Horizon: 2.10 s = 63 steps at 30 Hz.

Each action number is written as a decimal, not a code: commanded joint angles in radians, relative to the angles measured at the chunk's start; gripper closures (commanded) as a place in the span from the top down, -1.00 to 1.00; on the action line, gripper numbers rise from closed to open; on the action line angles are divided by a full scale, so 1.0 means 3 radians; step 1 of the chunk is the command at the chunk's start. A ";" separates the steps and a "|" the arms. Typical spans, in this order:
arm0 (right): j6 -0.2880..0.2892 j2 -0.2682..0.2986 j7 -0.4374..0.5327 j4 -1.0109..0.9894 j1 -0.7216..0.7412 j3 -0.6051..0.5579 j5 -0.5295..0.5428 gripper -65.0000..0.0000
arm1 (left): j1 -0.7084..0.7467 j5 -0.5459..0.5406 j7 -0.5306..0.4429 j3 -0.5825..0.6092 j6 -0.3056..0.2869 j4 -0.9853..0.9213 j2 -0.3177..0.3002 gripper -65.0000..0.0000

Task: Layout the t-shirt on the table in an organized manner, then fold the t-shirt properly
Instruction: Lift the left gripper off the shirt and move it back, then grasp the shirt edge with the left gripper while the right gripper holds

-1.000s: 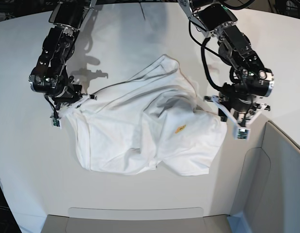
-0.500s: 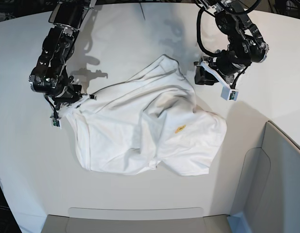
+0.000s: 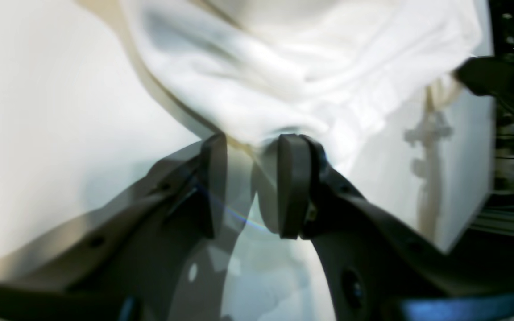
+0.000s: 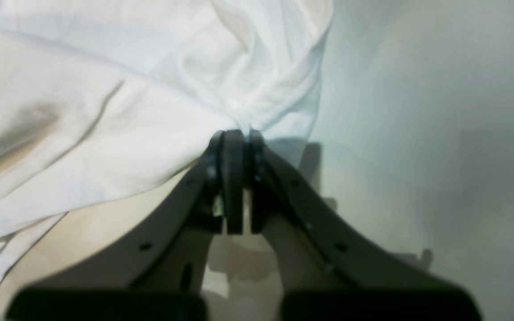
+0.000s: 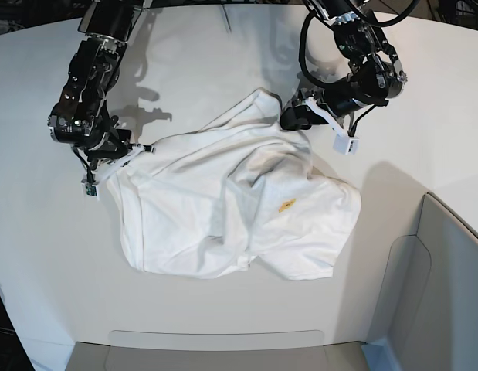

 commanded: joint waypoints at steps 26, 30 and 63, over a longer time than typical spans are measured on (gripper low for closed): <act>0.0007 0.0000 0.0049 -0.0115 0.0243 -0.0015 0.0018 -1.00 | 0.0210 -0.0539 0.0030 0.0013 0.0016 0.0606 -0.0200 -0.40; 0.0007 -0.0010 0.0049 -0.0115 0.0258 -0.0015 0.0018 -1.00 | 0.0215 -0.0539 0.0030 0.0013 0.0016 0.0606 -0.0185 -0.40; 0.0007 -0.0010 0.0049 -0.0105 0.0289 -0.0137 0.0018 -1.00 | 0.0435 -0.0130 -0.0249 0.0678 0.0016 0.0611 -0.0400 -0.41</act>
